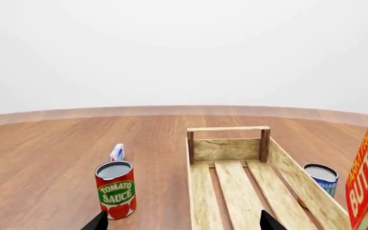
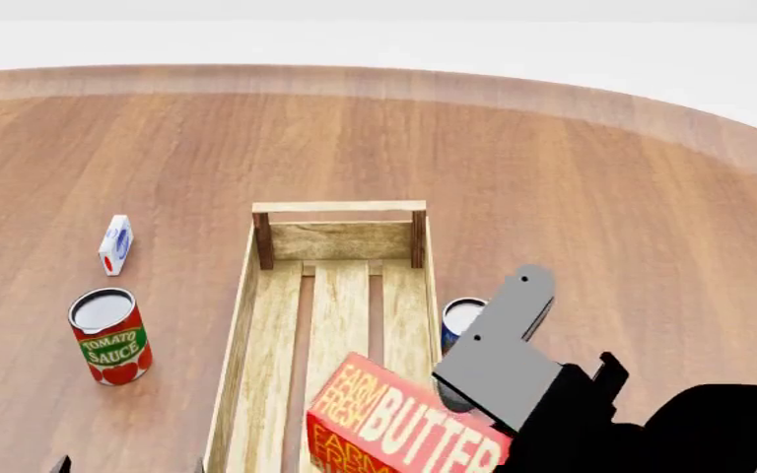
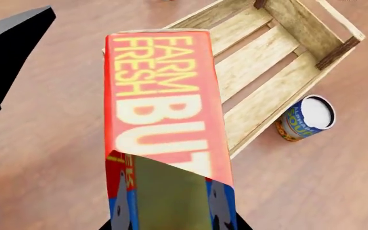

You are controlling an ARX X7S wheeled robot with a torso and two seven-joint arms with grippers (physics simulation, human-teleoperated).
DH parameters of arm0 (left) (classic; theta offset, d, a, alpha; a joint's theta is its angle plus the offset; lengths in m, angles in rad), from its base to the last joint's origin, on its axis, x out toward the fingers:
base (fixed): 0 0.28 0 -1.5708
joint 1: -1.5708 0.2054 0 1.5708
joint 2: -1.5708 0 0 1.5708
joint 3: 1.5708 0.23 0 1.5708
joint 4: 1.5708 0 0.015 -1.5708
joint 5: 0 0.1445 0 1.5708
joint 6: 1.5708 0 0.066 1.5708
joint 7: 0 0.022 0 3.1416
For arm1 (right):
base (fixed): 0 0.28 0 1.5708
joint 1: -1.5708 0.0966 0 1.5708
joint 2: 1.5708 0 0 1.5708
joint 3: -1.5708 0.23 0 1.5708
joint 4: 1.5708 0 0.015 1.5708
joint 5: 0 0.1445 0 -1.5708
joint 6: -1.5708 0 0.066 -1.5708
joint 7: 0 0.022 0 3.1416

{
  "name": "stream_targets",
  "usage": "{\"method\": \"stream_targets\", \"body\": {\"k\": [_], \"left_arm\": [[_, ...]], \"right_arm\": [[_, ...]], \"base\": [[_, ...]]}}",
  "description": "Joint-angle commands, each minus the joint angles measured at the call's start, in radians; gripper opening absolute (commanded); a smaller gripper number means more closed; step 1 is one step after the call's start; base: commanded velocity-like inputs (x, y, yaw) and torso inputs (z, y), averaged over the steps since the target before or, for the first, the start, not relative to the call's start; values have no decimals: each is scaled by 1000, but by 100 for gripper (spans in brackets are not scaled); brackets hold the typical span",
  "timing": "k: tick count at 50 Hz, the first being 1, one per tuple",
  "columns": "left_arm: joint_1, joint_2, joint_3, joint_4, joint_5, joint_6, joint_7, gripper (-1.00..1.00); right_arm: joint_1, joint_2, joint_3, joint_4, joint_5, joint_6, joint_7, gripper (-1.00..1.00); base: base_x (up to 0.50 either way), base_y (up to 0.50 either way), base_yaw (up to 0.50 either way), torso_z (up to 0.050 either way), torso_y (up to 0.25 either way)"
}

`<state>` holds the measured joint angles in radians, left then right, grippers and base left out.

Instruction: Pick up the butter and put it in the tray.

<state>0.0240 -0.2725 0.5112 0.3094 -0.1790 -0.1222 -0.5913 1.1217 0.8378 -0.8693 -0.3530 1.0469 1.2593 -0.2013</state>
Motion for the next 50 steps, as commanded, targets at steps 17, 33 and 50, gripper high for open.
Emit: {"method": "stream_targets", "body": {"k": [17,33,50], "left_arm": [[-1,-7,11,6,-2,4,-8,100],[1,-7,21,17,0,-2,-18,100],[6,-16,26,31,-3,-2,-22,100]], "right_arm": [[7,-318,168,494,-156,-298,185,-100],[86,-585,73,954,-316,-492,84,-100],[170,-838,-118,1544,-290,-758,-31,-100]], "base": [[0,0,0,0,1],[0,0,0,1,1],[0,0,0,0,1]]}}
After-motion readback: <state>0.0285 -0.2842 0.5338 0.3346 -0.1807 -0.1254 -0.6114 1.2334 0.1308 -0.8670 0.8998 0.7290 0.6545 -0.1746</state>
